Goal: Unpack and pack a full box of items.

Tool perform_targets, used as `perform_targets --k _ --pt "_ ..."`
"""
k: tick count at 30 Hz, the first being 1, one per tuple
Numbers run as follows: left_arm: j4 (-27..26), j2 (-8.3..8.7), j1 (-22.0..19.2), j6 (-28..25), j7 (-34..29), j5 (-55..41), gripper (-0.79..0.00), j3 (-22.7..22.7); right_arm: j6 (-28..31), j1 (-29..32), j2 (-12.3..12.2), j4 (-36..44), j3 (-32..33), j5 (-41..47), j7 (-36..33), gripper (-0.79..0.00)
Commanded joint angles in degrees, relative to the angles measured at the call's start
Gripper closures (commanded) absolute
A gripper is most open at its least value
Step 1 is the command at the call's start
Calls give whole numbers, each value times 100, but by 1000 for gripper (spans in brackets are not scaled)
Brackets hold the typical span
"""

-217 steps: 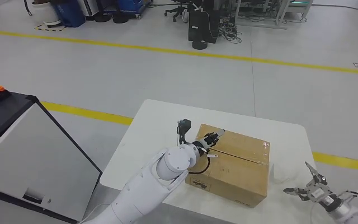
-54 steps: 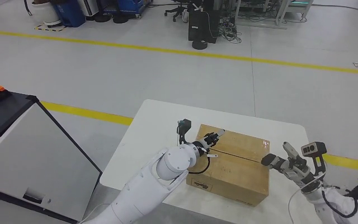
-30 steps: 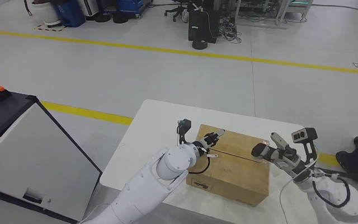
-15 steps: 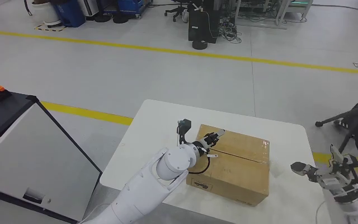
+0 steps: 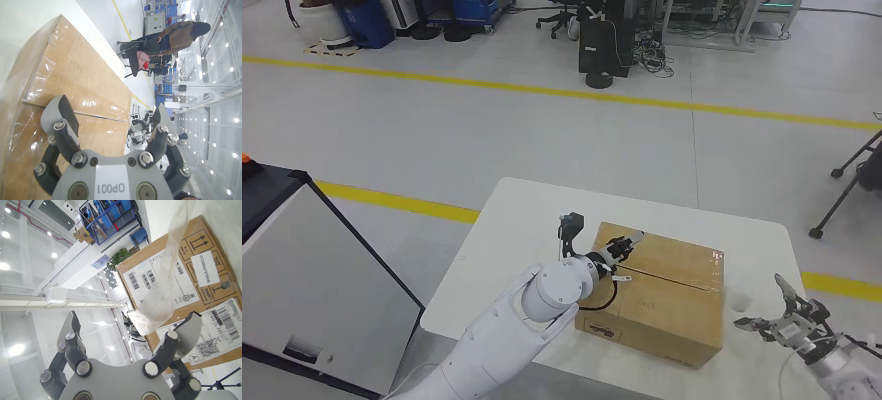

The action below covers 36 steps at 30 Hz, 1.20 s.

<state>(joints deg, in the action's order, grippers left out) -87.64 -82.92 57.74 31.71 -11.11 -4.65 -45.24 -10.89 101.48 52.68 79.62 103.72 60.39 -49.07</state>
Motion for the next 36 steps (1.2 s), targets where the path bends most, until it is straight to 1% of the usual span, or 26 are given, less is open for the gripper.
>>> perform_targets --k 1,5,9,16,19,23,24,26,27,29,30,36 --pt "0 0 0 0 0 0 -785 0 -22 -42 2 -98 16 -7 -52 -785" --pt "0 0 0 0 0 0 -785 0 -316 -118 -3 -236 2 -40 -149 -785" --pt "0 0 0 0 0 0 -785 0 -448 -282 32 -265 -226 -93 14 -785" --pt "0 0 0 0 0 0 -785 0 -488 -582 108 -316 -534 -46 399 -785" --pt "0 0 0 0 0 0 -785 0 -451 -656 128 -373 -604 -134 586 -785" --pt "0 0 0 0 0 0 -785 0 -413 -669 150 -478 -610 -116 669 -785" --pt "0 0 0 0 0 0 -785 0 -407 -664 153 -496 -599 -107 669 -760" --pt "0 0 0 0 0 0 -785 0 -371 -640 158 -516 -572 -121 663 -563" --pt "0 0 0 0 0 0 -785 0 -344 -622 160 -519 -556 -134 671 -360" --pt "0 0 0 0 0 0 -785 0 -314 -580 165 -513 -527 -141 668 -95" --pt "0 0 0 0 0 0 -785 0 -298 -558 167 -504 -512 -149 670 0" --pt "0 0 0 0 0 0 -785 0 -285 -461 185 -478 -471 -185 694 0"
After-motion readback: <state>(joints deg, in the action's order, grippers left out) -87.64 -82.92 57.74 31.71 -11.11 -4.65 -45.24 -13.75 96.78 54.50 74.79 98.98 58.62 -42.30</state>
